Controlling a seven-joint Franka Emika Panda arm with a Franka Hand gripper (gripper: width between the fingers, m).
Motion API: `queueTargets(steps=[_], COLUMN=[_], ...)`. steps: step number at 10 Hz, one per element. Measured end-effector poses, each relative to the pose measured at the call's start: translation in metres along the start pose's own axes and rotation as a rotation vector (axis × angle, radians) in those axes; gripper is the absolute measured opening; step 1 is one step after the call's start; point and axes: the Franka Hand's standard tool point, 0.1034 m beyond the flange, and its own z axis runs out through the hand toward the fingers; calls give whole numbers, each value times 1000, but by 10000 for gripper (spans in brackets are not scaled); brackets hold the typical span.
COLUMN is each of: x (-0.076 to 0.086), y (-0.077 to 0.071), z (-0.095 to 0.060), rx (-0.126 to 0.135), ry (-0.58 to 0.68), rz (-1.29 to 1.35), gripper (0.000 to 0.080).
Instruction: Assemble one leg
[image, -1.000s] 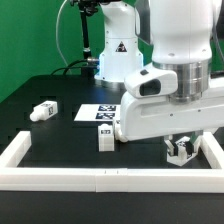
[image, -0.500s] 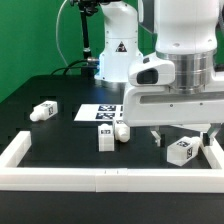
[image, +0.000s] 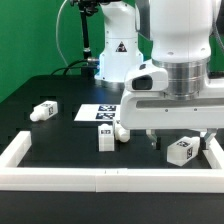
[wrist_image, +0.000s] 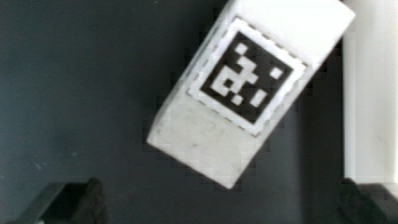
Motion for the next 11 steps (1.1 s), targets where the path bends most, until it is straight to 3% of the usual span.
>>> queueTargets(steps=[3, 6, 9, 11], x=[-8, -17, -18, -18], y=[14, 11, 8, 8], z=[8, 23, 25, 25], rx=[3, 8, 8, 8], ry=[-24, -37, -39, -39], rz=[157, 216, 209, 208], gripper=[648, 648, 648, 377])
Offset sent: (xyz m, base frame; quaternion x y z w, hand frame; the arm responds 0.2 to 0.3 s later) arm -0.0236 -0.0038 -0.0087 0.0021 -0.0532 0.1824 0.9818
